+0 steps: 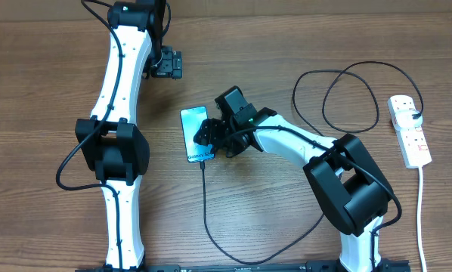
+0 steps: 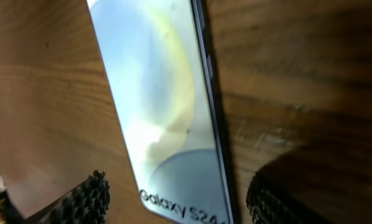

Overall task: Plug charger to phone and switch on socket
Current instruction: 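Lower the phone flat onto the table with the right gripper, then open the right gripper and lift it off the phone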

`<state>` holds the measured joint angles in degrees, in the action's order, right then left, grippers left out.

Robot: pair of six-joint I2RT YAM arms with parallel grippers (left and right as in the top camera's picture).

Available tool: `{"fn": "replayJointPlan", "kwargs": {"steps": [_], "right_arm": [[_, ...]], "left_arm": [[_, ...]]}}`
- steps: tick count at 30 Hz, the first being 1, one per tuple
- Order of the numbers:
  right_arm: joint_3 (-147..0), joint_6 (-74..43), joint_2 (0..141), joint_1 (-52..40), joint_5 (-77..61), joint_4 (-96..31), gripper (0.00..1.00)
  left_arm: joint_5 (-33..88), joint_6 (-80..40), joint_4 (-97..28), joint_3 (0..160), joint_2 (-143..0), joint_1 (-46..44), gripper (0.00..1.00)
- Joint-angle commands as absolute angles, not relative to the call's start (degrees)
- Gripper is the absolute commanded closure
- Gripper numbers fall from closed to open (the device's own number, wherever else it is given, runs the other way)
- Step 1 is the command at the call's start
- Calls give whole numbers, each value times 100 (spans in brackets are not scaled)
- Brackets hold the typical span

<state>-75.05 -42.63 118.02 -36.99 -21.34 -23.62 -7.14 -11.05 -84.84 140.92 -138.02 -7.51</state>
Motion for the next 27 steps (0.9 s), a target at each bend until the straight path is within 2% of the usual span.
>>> {"fn": "replayJointPlan", "kwargs": {"steps": [1,10,19,27], "right_arm": [[-7240,-4329,12132,-3800,-2189,-2464,28],[-7240,-4329,12132,-3822,-2373,-2250,26],[-7240,-4195,12132,-3826,-2554,-2080,19],[-7400,-4099,11813,-3282,-2495,-2464,31]], "left_arm": [[-790,-1205,-8477,14147,-13727,-764,0],[-788,-1205,-8477,14147,-13727,-764,0],[-788,-1205,-8477,14147,-13727,-764,0],[-788,-1205,-8477,14147,-13727,-764,1]]}}
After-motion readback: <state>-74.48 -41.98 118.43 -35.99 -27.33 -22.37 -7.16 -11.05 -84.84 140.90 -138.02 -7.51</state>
